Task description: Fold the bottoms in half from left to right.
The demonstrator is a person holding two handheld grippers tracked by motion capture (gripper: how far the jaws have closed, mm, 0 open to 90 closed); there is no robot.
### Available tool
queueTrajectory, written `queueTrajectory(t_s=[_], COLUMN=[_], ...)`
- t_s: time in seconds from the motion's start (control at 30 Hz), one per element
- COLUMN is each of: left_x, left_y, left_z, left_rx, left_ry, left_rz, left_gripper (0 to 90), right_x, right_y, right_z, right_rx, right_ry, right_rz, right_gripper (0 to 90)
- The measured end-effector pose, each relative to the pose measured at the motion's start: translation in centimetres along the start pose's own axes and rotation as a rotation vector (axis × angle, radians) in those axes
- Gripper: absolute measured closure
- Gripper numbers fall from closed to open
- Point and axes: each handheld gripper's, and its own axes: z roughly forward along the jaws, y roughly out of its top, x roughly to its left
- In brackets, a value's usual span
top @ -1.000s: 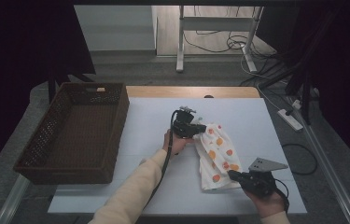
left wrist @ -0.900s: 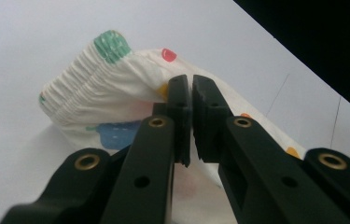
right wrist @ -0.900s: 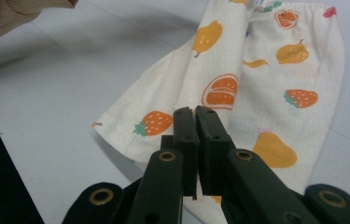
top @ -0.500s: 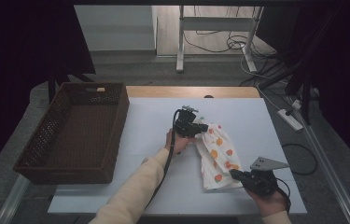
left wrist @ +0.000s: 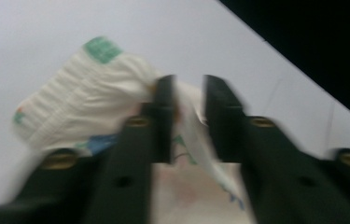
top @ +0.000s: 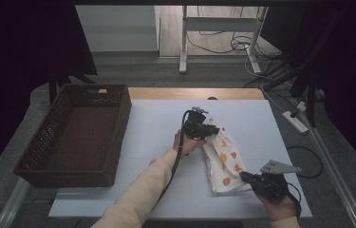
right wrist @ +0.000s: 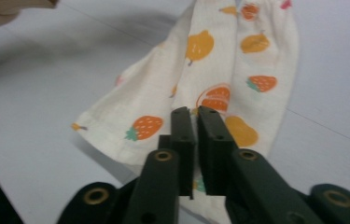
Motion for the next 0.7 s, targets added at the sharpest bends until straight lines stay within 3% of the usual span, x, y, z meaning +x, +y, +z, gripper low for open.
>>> queueTrajectory(t_s=[0.03,0.13,0.23,0.7], left_x=[-0.1,-0.1,0.0,0.3], left_y=[0.1,0.0,-0.4,-1.9], left_z=[-0.1,-0.7,-1.2,-3.9], left_rx=[0.004,0.0,-0.007,-0.031], left_ry=[0.005,-0.002,-0.003,-0.005], left_rz=[0.007,0.006,0.01,0.025], left_gripper=[47.4,39.9,39.0,41.3], right_x=[-0.1,-0.3,-0.3,-0.2], right_y=[-0.1,-0.3,-0.1,0.4], right_z=[0.0,0.2,0.3,0.8], right_rx=[0.004,0.014,0.012,-0.002], right_ry=[-0.017,-0.037,-0.043,-0.032], right_rz=[0.007,0.023,0.026,0.013], right_gripper=[76.0,62.8,58.1,52.4])
